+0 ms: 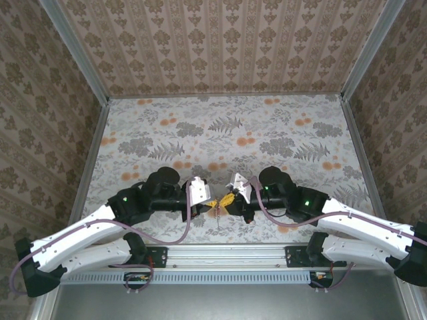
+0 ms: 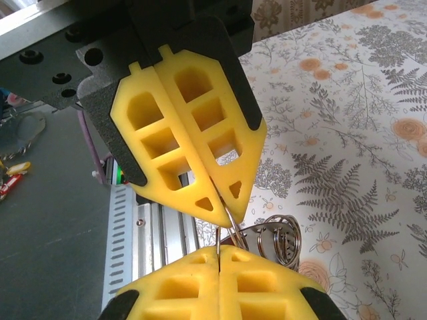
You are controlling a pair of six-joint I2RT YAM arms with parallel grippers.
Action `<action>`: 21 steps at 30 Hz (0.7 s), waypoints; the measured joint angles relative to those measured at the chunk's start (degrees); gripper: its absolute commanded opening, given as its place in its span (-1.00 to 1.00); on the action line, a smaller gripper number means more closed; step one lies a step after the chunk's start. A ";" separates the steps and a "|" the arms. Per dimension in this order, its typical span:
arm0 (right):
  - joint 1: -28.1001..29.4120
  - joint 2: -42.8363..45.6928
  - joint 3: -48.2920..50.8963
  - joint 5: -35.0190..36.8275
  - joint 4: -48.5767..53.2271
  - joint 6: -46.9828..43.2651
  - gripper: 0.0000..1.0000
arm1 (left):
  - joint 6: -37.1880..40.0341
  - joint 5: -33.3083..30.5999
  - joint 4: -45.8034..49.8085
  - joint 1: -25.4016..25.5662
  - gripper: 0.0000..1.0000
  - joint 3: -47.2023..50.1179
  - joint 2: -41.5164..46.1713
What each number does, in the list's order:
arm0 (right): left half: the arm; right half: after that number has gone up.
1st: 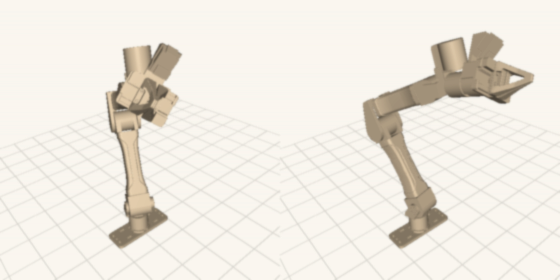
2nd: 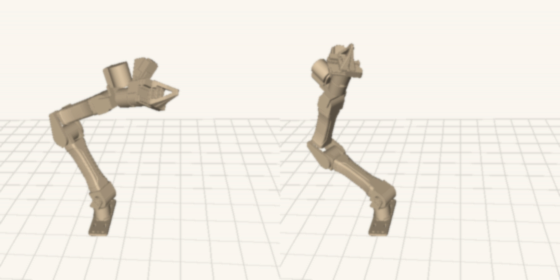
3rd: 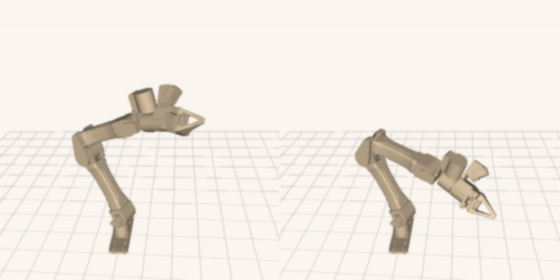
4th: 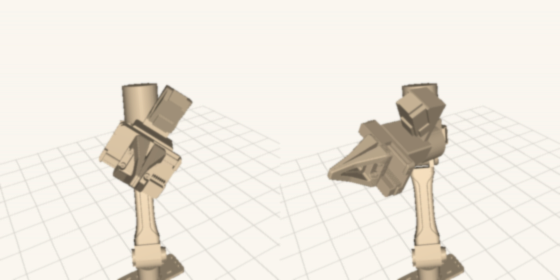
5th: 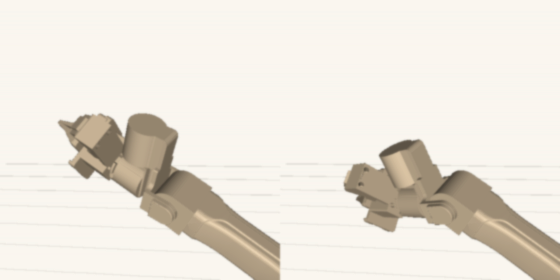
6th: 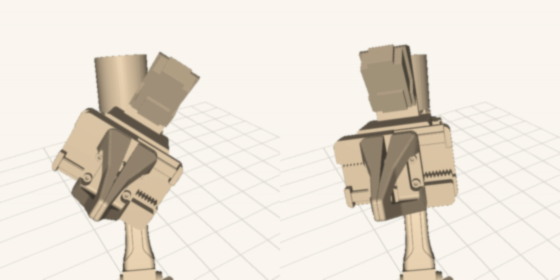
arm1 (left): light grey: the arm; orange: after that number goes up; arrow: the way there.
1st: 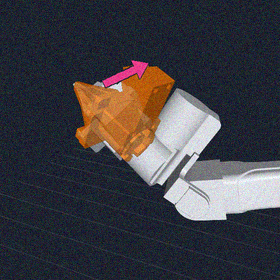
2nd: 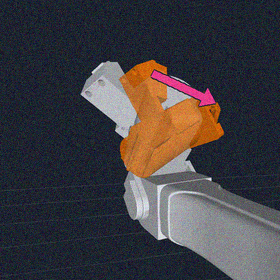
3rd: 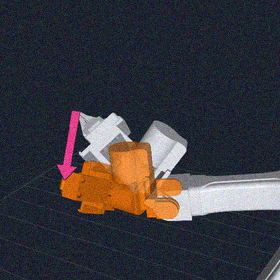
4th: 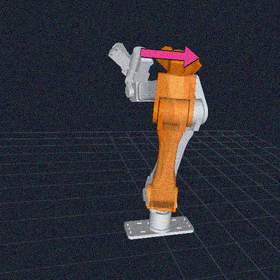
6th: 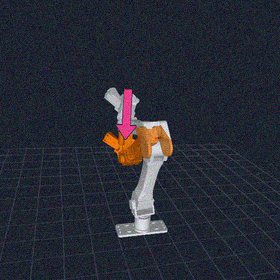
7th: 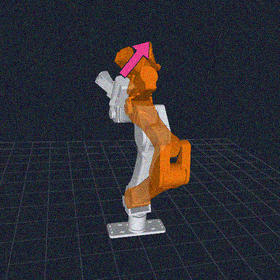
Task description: Put the keys on the keyring
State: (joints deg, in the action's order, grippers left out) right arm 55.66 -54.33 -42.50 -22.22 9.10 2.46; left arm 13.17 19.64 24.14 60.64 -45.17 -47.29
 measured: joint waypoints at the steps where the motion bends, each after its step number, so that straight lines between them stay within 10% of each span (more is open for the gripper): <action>1: 0.00 -0.02 0.00 0.20 0.00 0.33 -1.00 | 0.07 -0.28 0.00 0.15 -1.00 0.00 0.00; 21: 0.11 -1.16 0.00 2.40 -0.09 3.26 -1.00 | 1.51 -7.08 1.25 3.23 -1.00 -0.02 -0.35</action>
State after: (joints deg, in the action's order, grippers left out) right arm 55.77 -55.48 -42.50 -19.81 9.02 5.72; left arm 14.68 12.56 25.39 63.88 -45.19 -47.64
